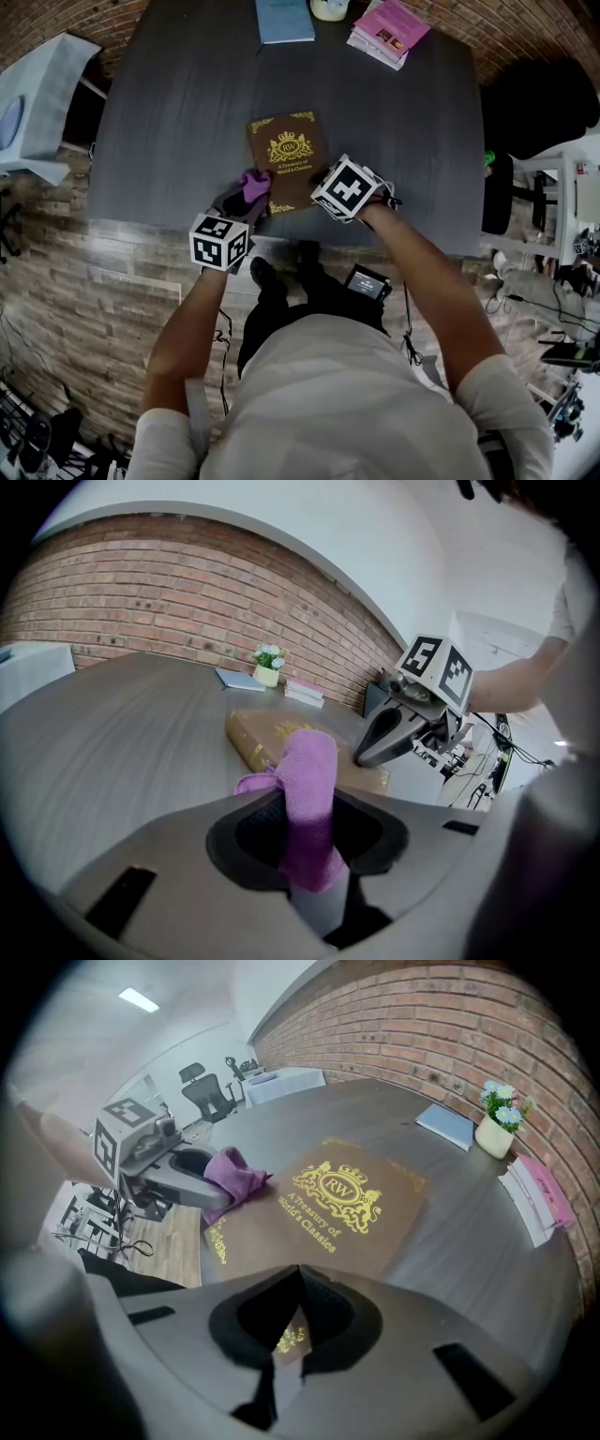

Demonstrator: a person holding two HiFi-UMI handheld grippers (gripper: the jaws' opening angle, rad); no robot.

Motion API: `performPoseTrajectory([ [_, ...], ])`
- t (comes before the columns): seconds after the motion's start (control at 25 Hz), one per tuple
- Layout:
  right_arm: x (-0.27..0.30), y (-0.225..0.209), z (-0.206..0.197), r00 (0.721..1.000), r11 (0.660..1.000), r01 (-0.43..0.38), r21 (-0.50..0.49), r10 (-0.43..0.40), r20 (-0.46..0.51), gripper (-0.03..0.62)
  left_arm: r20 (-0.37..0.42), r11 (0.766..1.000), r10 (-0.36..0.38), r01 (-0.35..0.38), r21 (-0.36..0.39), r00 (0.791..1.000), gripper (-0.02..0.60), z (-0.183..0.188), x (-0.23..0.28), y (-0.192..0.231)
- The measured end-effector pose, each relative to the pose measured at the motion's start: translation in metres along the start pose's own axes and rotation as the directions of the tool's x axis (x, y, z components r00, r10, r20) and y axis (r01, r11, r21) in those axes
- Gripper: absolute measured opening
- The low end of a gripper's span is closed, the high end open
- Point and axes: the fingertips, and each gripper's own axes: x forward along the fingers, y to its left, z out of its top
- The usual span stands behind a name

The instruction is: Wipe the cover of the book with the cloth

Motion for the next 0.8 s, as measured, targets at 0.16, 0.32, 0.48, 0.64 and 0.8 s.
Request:
performPoseTrajectory([
  [0.16,0.000,-0.001,0.000,1.000,1.000,0.003,0.002,-0.003,0.003,0.015,-0.001,1.000,-0.005,0.005,-0.004,1.000,0.121,-0.004,-0.003,-0.005],
  [0.32,0.000,0.000,0.000,1.000,1.000,0.007,0.001,-0.007,0.005,0.015,-0.002,1.000,-0.015,0.015,-0.008,1.000,0.121,-0.010,-0.007,-0.012],
  [0.48,0.000,0.000,0.000,1.000,1.000,0.006,0.003,-0.006,0.006,0.015,-0.005,1.000,-0.026,0.026,-0.014,1.000,0.121,-0.014,-0.010,-0.018],
  [0.64,-0.001,0.000,0.000,1.000,1.000,0.008,0.004,-0.008,0.005,0.015,-0.012,0.999,-0.046,0.045,-0.013,0.999,0.121,-0.018,-0.014,-0.024],
  [0.8,-0.001,-0.001,0.000,1.000,1.000,0.010,0.003,-0.010,0.007,0.015,-0.023,0.998,-0.069,0.068,-0.010,0.997,0.121,-0.024,-0.019,-0.032],
])
